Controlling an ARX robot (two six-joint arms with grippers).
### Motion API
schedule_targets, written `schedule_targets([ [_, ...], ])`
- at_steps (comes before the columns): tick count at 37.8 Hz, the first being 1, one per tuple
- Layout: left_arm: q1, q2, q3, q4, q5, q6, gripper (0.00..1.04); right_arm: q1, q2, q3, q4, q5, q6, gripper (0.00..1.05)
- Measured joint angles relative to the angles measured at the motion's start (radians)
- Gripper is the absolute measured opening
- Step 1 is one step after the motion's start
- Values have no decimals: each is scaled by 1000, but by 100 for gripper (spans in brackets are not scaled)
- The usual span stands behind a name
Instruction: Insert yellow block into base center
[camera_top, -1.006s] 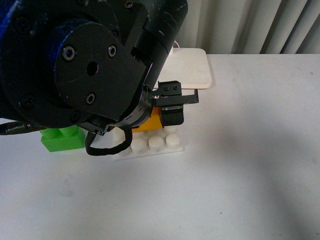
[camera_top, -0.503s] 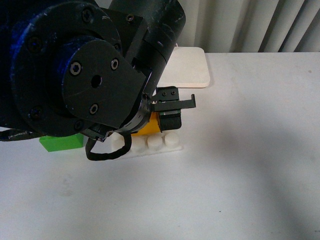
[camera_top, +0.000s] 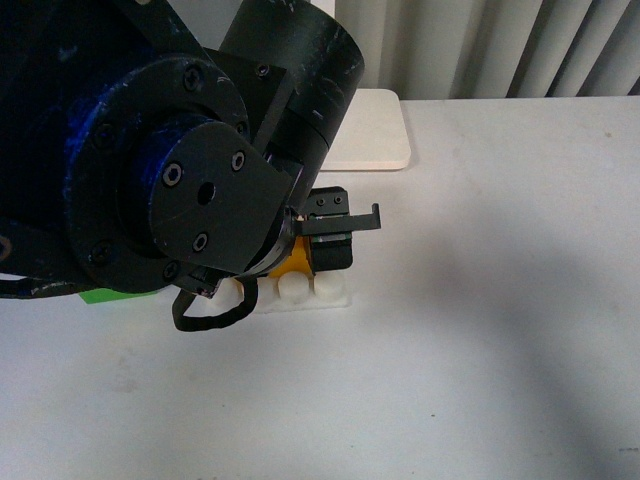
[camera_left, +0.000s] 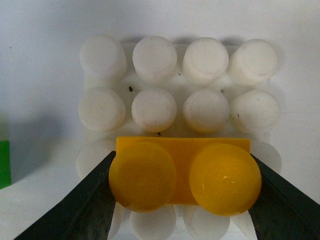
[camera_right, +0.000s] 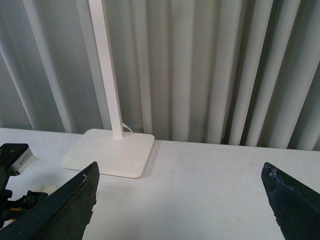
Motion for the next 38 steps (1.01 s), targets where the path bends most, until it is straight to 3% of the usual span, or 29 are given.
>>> schedule_targets([
  [27, -18, 34, 26, -2, -29, 26, 65, 0, 0, 0, 0, 0, 0, 95],
  [34, -2, -1, 1, 6, -2, 26, 100, 0, 0, 0, 0, 0, 0, 95],
  [38, 11, -33, -16, 7, -2, 26, 98, 0, 0, 0, 0, 0, 0, 95],
])
